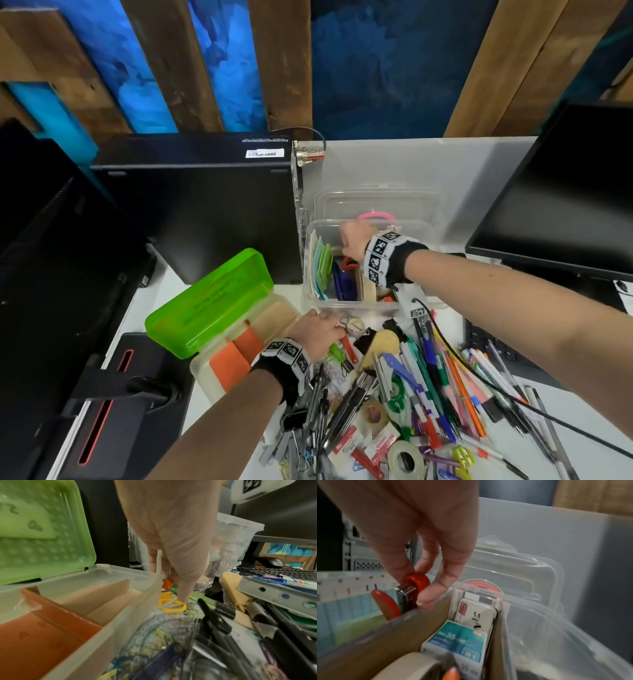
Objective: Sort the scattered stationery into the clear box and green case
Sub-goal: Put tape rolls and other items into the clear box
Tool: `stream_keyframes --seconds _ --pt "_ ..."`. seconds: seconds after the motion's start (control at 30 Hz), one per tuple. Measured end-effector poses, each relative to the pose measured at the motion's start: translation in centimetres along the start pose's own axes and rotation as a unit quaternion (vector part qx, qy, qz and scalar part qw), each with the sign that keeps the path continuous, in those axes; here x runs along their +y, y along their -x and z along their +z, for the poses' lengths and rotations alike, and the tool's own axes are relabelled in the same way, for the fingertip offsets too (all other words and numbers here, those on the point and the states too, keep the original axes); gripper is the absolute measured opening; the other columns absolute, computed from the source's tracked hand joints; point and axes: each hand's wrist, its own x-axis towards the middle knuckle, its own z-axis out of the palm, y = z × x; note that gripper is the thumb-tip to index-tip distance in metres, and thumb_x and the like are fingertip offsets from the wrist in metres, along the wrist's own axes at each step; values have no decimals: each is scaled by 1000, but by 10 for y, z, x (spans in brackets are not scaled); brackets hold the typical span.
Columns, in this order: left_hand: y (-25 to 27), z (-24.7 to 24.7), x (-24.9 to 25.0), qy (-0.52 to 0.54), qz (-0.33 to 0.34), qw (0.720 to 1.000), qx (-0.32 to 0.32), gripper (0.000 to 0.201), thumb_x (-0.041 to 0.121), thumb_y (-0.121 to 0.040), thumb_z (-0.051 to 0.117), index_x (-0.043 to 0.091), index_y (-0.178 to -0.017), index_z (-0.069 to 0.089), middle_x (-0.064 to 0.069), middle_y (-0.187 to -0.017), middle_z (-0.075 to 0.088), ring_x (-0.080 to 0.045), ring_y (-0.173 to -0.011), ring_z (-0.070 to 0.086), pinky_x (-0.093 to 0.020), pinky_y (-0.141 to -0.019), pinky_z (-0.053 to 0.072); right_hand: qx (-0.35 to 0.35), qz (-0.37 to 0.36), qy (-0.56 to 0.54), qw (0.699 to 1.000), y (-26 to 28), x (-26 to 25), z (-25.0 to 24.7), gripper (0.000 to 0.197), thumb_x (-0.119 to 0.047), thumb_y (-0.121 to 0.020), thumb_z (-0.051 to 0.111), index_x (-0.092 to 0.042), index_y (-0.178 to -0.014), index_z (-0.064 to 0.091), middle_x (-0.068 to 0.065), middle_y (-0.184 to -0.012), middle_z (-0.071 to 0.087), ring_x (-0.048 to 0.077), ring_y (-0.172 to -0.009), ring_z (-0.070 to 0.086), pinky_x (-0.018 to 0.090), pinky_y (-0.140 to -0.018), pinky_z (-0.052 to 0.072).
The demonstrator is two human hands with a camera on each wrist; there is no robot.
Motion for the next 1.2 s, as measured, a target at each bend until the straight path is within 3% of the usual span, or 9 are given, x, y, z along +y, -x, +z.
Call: stream_keyframes --seconds 0.1,0.3,0.5,0.63,0.83,0.97,1.03,1.1,1.2 --pt "-1 -2 -2 -4 11 1000 -2 36 18 -87 63 19 -122 58 -10 -136 45 -25 -120 50 -41 -102 43 -19 -43 102 994 -11 -4 3 18 -6 -90 56 -3 -108 58 16 -105 65 31 -95 64 37 -79 53" --pt "4 -14 -5 -48 48 998 -17 30 8 -86 59 9 -116 59 -15 -129 45 -21 -94 59 -35 -72 55 -52 -98 181 977 -16 3 10 16 -8 -93 51 -2 -103 62 17 -102 65 32 -94 63 35 -75 51" --pt "17 -30 -6 -16 52 998 11 30 3 -93 45 8 -121 53 -11 -134 42 -22 -102 56 -32 -78 50 -75 -152 223 960 -9 17 17 22 -25 -90 61 -7 -101 67 12 -111 61 27 -104 57 37 -86 49" --pt "24 -38 -5 4 33 999 10 26 12 -97 46 9 -121 55 -7 -129 48 -22 -104 58 -35 -84 52 -51 -137 310 939 -7 18 24 29 -39 -88 59 -18 -107 65 1 -119 55 26 -121 39 46 -101 32" --pt "31 -52 -5 0 0 1000 -14 29 28 -99 48 11 -120 58 -6 -114 59 -26 -105 59 -37 -86 49 -139 -42 256 956 -14 17 25 31 -48 -88 56 -27 -107 69 0 -120 62 33 -130 34 71 -105 -3" --pt "46 -65 -18 85 -39 995 24 24 32 -97 49 19 -114 62 0 -108 61 -19 -100 58 -31 -85 47 -141 -49 203 968 -11 21 24 32 -45 -95 44 -34 -119 63 -3 -130 57 33 -130 37 72 -105 -6" --pt "55 -79 -32 130 -72 987 57 22 33 -94 54 23 -110 65 3 -105 63 -16 -97 59 -31 -86 49 -96 -62 133 984 -6 21 15 36 -47 -96 40 -32 -123 59 1 -131 52 36 -131 39 69 -107 9" --pt "58 -95 -48 163 -111 976 96 20 37 -92 57 26 -105 67 5 -99 66 -13 -89 61 -31 -82 52 -70 -93 -9 993 4 17 -2 37 -47 -96 42 -22 -110 64 4 -110 60 27 -109 56 50 -100 39" --pt "47 -116 -63 200 -172 953 149 15 39 -89 61 27 -92 69 4 -88 67 -15 -82 61 -34 -79 53 -150 -125 -178 964 22 11 -25 40 -45 -98 42 -14 -96 68 -1 -82 63 15 -77 57 30 -78 45"
